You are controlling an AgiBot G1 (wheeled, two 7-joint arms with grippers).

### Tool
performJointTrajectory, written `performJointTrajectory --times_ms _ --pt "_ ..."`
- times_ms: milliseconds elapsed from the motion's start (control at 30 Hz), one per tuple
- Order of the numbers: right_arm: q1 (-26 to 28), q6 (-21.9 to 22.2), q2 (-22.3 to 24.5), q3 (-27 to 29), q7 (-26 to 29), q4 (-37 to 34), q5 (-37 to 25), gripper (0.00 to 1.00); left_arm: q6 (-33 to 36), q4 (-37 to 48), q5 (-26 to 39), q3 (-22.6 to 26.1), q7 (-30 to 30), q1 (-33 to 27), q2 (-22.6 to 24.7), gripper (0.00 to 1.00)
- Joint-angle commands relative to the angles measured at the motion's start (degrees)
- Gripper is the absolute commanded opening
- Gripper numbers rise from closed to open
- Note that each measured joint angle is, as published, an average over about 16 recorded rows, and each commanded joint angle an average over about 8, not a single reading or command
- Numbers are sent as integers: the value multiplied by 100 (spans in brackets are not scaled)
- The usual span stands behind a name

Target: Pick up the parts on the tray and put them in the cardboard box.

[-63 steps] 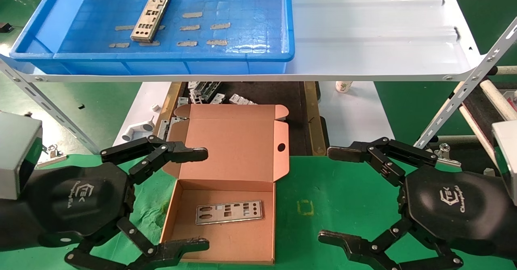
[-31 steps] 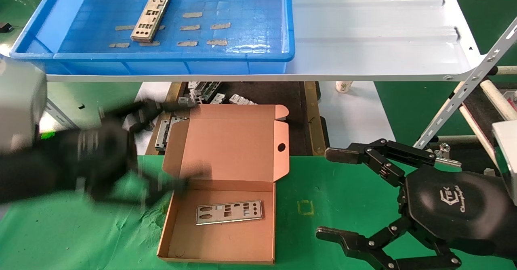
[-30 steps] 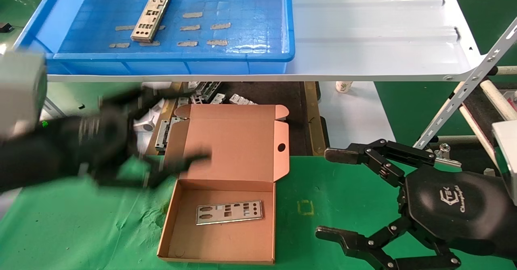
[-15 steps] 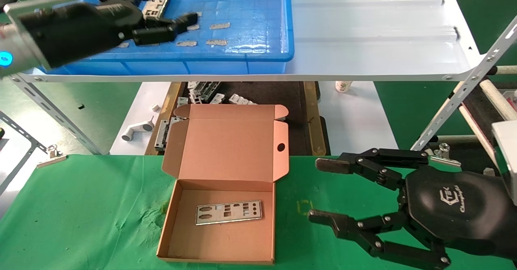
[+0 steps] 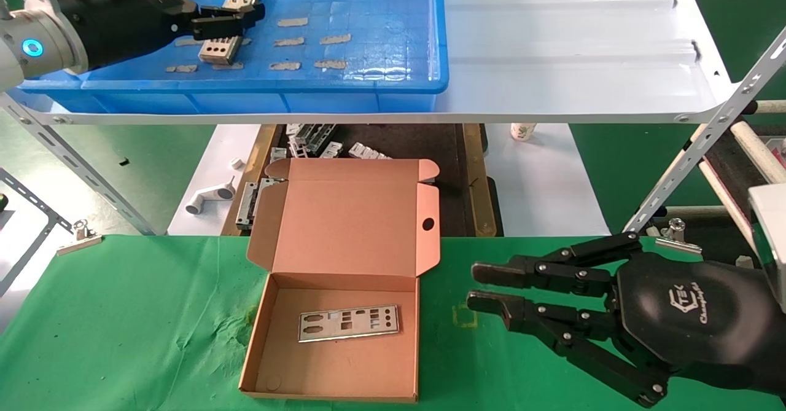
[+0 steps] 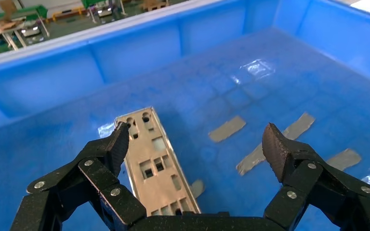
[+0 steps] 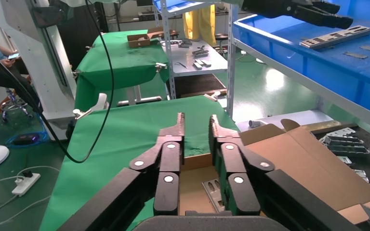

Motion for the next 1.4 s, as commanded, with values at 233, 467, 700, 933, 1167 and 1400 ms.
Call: performJointTrajectory --times_ms 233,467,700,933,1167,1400 --pt "0 0 0 0 0 0 0 0 -156 582 118 72 42 -259 147 100" --pt "0 0 0 0 0 0 0 0 -211 794 134 83 -4 -353 223 100" --pt "0 0 0 0 0 0 0 0 -393 909 157 99 -40 -380 298 98" --pt "0 0 0 0 0 0 0 0 -592 989 153 97 -134 -361 365 75" --pt "0 0 0 0 0 0 0 0 -617 987 146 93 -197 -337 382 41" --pt "0 0 0 0 0 0 0 0 -631 958 133 83 -201 -318 371 5"
